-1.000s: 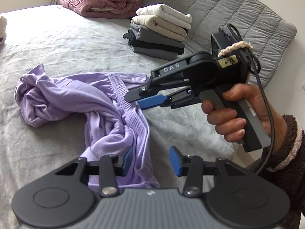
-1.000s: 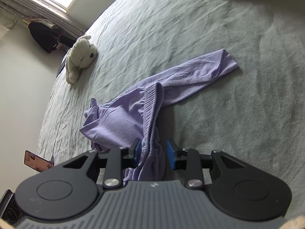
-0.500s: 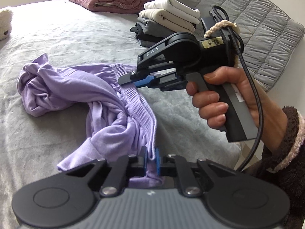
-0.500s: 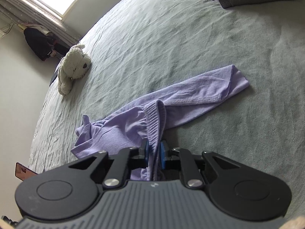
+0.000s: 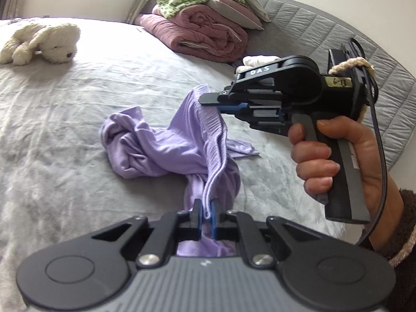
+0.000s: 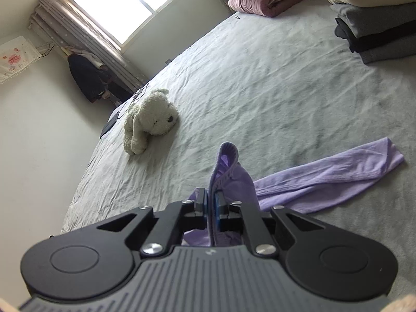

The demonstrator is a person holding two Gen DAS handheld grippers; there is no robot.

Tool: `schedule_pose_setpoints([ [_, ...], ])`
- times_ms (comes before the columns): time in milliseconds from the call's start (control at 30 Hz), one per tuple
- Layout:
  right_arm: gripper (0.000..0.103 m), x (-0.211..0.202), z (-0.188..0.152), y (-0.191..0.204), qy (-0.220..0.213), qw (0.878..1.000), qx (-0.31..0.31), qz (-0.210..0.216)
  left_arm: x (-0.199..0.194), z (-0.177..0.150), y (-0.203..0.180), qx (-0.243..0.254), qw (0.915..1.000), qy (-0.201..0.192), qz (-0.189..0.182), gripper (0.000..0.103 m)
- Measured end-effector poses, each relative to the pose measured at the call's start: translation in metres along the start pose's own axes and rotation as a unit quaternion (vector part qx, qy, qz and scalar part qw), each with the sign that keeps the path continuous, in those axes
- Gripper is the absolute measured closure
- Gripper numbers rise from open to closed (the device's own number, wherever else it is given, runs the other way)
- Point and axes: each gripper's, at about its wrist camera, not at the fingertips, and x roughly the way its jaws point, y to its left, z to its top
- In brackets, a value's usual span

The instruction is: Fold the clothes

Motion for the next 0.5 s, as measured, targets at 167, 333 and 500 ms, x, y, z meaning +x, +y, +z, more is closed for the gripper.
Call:
schedule_pose_setpoints([
  [167,0.094,0.018,-0.003,0.03,-0.009,1.0,-0.028,-0.004,-0.015,0.013,0.031,-0.042,0.9986,-0.024,0.023,0.097],
  [333,0.094,0.051,0.0,0.059,-0.002,0.999,-0.032,0.0,-0.027,0.021,0.056,-0.071,0.9942,-0.041,0.069,0.097],
  [500,0.094,0.092,-0.006,0.098,0.014,0.998,-0.058,0.003,-0.045,0.03,0.086,-0.095,0.9845,-0.055,0.136,0.097],
])
